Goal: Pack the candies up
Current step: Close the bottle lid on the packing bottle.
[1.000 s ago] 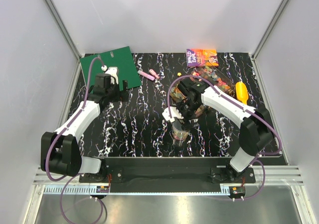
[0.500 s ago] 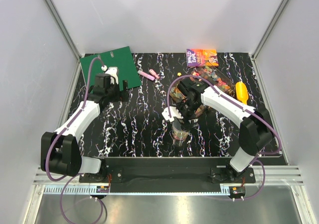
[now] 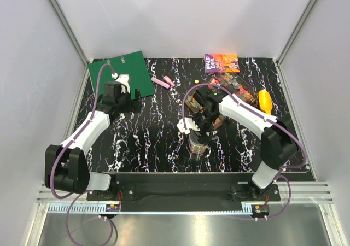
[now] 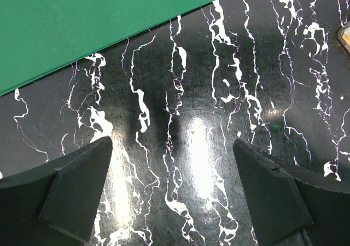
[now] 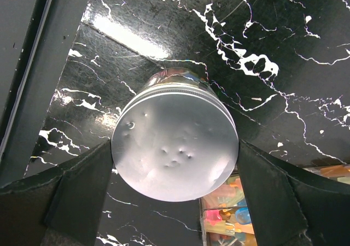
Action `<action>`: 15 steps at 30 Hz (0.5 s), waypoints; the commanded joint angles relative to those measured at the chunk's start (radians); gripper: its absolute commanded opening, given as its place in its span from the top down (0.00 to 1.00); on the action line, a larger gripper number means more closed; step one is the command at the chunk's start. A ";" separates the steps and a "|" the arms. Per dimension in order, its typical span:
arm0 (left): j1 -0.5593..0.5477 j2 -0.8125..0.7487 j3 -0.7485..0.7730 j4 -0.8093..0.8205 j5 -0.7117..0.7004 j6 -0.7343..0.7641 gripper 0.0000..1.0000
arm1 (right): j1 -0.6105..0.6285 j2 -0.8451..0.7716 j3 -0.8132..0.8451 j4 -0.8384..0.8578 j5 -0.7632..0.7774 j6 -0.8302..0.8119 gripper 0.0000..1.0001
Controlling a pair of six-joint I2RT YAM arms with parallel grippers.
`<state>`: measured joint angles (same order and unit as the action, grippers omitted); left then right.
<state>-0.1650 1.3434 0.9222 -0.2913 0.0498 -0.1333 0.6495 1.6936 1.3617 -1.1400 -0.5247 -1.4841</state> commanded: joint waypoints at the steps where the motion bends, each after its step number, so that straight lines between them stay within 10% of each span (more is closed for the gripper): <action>1: 0.004 -0.018 0.001 0.041 0.016 -0.014 0.01 | 0.012 0.017 0.013 0.003 0.023 0.024 0.04; 15: 0.005 -0.023 -0.013 0.050 0.027 -0.020 0.01 | 0.013 -0.031 -0.003 0.037 0.005 0.030 0.00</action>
<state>-0.1650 1.3434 0.9192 -0.2901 0.0547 -0.1406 0.6518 1.7008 1.3605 -1.1355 -0.5129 -1.4670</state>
